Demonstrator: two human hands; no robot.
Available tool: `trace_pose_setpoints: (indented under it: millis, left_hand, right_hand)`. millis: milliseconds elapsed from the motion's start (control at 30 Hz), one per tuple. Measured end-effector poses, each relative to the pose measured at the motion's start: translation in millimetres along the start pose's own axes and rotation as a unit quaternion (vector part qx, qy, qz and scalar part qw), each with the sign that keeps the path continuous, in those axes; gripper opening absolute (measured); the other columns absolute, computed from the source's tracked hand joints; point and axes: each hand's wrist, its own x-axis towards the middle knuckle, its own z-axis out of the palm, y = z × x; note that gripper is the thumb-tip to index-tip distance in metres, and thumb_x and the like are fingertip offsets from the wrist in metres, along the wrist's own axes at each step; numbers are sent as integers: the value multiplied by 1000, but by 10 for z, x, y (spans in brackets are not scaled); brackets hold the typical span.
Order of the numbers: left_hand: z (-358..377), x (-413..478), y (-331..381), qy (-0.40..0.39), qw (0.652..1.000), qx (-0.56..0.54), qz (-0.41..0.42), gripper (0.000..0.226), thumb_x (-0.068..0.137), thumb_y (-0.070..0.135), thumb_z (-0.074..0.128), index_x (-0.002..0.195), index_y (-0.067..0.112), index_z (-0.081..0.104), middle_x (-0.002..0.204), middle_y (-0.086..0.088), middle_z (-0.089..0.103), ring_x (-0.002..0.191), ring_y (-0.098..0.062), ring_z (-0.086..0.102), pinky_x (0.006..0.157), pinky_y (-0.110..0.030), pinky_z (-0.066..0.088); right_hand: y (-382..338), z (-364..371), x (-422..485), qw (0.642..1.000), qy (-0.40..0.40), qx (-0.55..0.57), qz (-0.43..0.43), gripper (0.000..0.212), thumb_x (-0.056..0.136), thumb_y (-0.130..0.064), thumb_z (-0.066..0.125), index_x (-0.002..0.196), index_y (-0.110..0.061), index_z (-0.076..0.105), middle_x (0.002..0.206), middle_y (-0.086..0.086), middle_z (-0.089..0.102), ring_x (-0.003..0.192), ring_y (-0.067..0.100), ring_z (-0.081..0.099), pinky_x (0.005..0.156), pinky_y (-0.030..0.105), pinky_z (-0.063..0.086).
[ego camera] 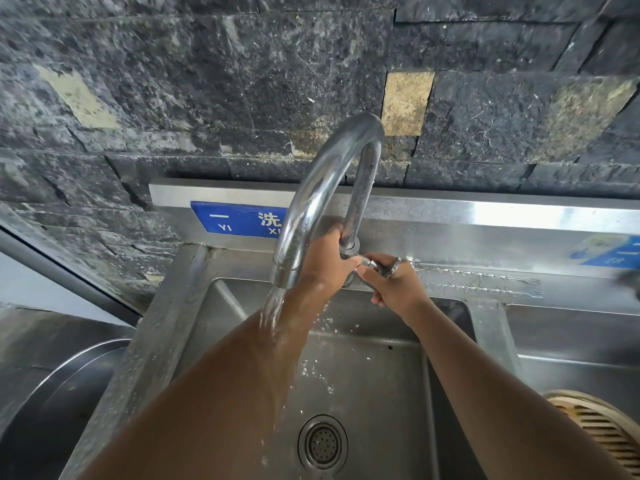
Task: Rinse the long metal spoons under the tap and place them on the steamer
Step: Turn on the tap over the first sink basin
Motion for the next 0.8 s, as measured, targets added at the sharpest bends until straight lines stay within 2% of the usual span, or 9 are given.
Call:
trace_pose_setpoints:
  millis: [67, 133, 233, 333, 433, 533, 600, 667, 800]
  left_hand:
    - [-1, -3, 1, 1, 1000, 3, -1, 34, 77, 25, 80, 101, 21, 57, 77, 17, 60, 67, 10, 53, 52, -3, 37]
    - [-2, -11, 1, 0, 1000, 4, -5, 36, 77, 29, 80, 103, 23, 56, 81, 15, 63, 71, 7, 57, 60, -7, 40]
    - [13, -59, -12, -6, 1000, -1, -21, 42, 77, 30, 79, 110, 27, 54, 89, 14, 67, 78, -4, 64, 71, -22, 51]
    - [52, -181, -75, -8, 999, -4, -43, 47, 77, 27, 80, 117, 21, 55, 95, 11, 68, 83, -11, 64, 70, -23, 48]
    - [115, -371, -134, -10, 998, -16, -64, 50, 79, 26, 78, 123, 19, 54, 101, 8, 67, 84, -11, 63, 69, -25, 50]
    - [218, -557, -121, -26, 994, -28, -98, 53, 83, 21, 73, 131, 17, 52, 114, -3, 69, 92, -19, 68, 79, -38, 59]
    - [304, -681, -96, -39, 993, 35, -102, 55, 85, 24, 70, 135, 14, 50, 121, -11, 64, 105, -24, 63, 90, -37, 52]
    - [401, -793, -39, -57, 990, 72, -103, 57, 87, 27, 68, 138, 11, 47, 129, -15, 58, 116, -29, 57, 98, -38, 47]
    - [611, -898, 148, -100, 989, 93, -60, 60, 94, 28, 62, 146, 11, 38, 148, -12, 45, 132, -26, 46, 108, -35, 36]
  right_hand:
    - [5, -3, 2, 1000, -4, 0, 7, 19, 94, -25, 69, 93, -44, 67, 63, -14, 72, 42, 11, 60, 42, 24, 51]
    - [4, -6, -1, 1000, -7, 6, 20, 14, 93, -26, 70, 101, -37, 69, 60, -13, 71, 42, 10, 60, 42, 24, 51]
    - [-22, -5, -22, 999, -6, 28, 39, 22, 91, -26, 73, 113, -27, 69, 69, -5, 70, 44, 11, 60, 43, 23, 51]
    - [-55, -2, -52, 997, -7, 53, 59, 25, 88, -21, 76, 112, -17, 69, 75, 0, 69, 48, 13, 62, 48, 27, 56]
    - [-62, -20, -127, 992, -11, 85, 87, 20, 87, -9, 76, 103, -13, 65, 78, 6, 68, 58, 19, 65, 65, 41, 63]
    - [-19, -107, -241, 993, -21, 66, 98, 32, 86, -2, 75, 113, -7, 58, 97, 10, 69, 72, 26, 68, 78, 50, 64]
    - [40, -204, -312, 993, -16, 49, 103, 46, 87, 3, 72, 128, -7, 54, 116, 12, 63, 75, 29, 69, 73, 47, 63]
    - [126, -336, -369, 992, -4, 41, 119, 58, 88, 3, 70, 140, -8, 48, 124, 13, 59, 73, 29, 68, 68, 42, 60]
    - [300, -674, -432, 992, 26, -3, 124, 37, 87, -1, 69, 121, -11, 58, 122, 12, 64, 62, 23, 66, 62, 36, 58]
